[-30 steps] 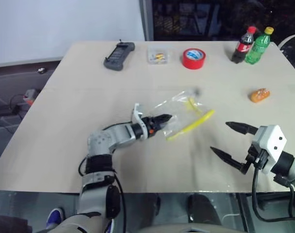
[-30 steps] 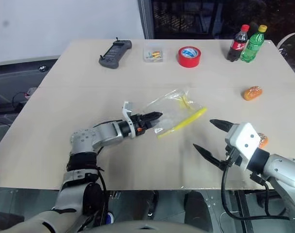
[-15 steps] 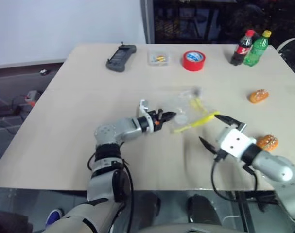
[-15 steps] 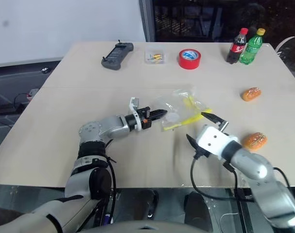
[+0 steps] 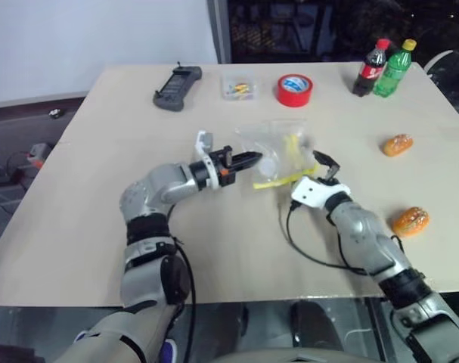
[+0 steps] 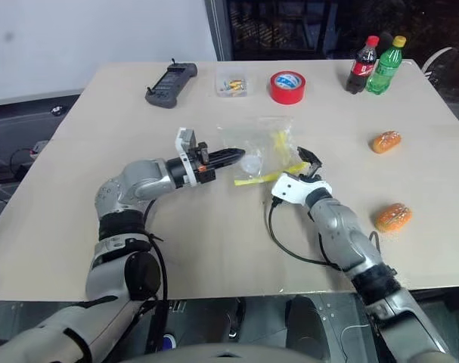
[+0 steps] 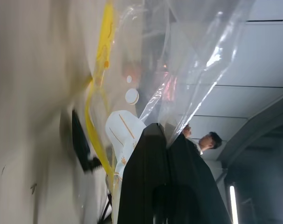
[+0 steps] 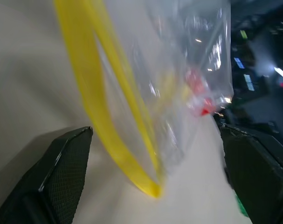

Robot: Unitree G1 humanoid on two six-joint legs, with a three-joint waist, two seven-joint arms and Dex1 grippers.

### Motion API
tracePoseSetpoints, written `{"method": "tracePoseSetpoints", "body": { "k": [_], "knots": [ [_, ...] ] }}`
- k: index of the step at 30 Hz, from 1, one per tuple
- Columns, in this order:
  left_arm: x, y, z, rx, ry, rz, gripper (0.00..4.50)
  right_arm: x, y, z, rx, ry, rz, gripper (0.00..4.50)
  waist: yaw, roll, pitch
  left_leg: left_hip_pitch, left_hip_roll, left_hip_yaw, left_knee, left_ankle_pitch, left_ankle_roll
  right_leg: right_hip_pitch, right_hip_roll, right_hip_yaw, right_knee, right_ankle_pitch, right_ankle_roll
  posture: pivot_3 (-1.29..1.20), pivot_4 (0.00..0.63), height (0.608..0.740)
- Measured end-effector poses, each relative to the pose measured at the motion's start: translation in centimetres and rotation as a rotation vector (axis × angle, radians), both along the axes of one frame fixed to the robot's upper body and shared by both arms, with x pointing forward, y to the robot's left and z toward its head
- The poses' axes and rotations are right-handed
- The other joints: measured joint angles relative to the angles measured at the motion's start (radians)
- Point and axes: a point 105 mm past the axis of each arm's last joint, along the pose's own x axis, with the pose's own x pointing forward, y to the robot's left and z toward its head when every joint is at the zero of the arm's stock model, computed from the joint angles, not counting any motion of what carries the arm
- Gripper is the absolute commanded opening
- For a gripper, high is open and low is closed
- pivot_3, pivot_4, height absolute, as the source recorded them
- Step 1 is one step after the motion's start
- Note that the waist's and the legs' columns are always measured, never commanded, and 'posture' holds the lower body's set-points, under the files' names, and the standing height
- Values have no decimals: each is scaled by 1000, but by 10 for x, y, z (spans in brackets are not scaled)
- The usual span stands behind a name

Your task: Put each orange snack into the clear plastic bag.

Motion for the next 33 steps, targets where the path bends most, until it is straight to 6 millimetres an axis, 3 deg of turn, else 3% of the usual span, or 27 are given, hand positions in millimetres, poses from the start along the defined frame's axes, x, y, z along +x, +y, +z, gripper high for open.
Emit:
{"method": "tracePoseSetpoints", "body": {
  "k": [1,2,4,5,6,8,9,17,20,21,23,27,30,33],
  "knots": [
    [-1,3,-1,6,6,11,0,3,2,-1,11,-6,2,3294,0,0,0,0,0,0,0,0,0,0,1,0,0,0,0,0,150,740],
    [0,4,0,4,14,24,0,6,2,-2,22,-9,0,2656,-1,0,0,0,0,0,0,0,0,0,1,1,0,0,0,0,150,740],
    [0,8,3,10,9,42,0,9,2,-4,39,-14,-1,2042,-2,0,0,0,0,1,0,0,0,0,1,1,0,0,-1,0,150,740],
    [0,9,4,11,5,48,0,11,4,-5,45,-15,5,1441,-3,0,0,0,0,1,0,0,0,0,1,1,0,0,-1,0,150,740],
    [0,9,5,10,3,49,0,12,4,-5,47,-15,6,1260,-4,0,0,0,0,1,0,0,0,0,1,1,0,0,-1,0,150,740],
    [0,11,5,15,-2,71,0,20,13,-3,94,-15,27,386,-17,0,0,0,0,2,0,0,0,0,1,2,0,1,-1,0,150,740],
    [0,10,5,14,-1,72,0,22,15,-1,103,-19,36,172,-19,0,0,0,0,2,0,0,0,0,1,2,0,1,-1,0,150,740],
    [3,32,2,114,-35,180,0,28,9,10,120,-12,63,172,-24,0,0,1,1,3,0,0,0,0,3,3,0,1,-1,0,150,740],
    [7,44,4,233,-120,227,690,30,4,20,113,-12,71,0,-24,0,0,1,1,4,0,0,0,0,3,3,-1,1,-1,0,150,740],
    [8,48,4,319,-174,241,1197,32,2,26,105,-5,73,0,-25,0,0,1,1,4,0,0,0,-1,3,4,-1,1,-1,0,150,740],
    [11,61,4,656,-380,264,1856,35,4,41,80,25,96,0,-29,0,2,1,1,7,-4,0,0,-1,7,5,-4,2,-4,0,150,740],
    [6,64,27,1040,-893,229,1856,43,12,68,66,90,126,0,-36,1,2,2,4,9,-11,0,-1,-3,8,8,-7,3,-5,0,150,740],
    [-14,46,35,1075,-1185,134,1856,48,12,79,65,135,109,0,-38,1,2,1,7,8,-15,0,-1,-4,8,8,-13,3,-5,0,150,740],
    [-35,35,29,1204,-1395,17,1856,52,19,84,84,181,92,0,-45,1,3,-2,7,9,-18,0,-1,-7,8,10,-16,3,-6,0,150,740]
  ]
}}
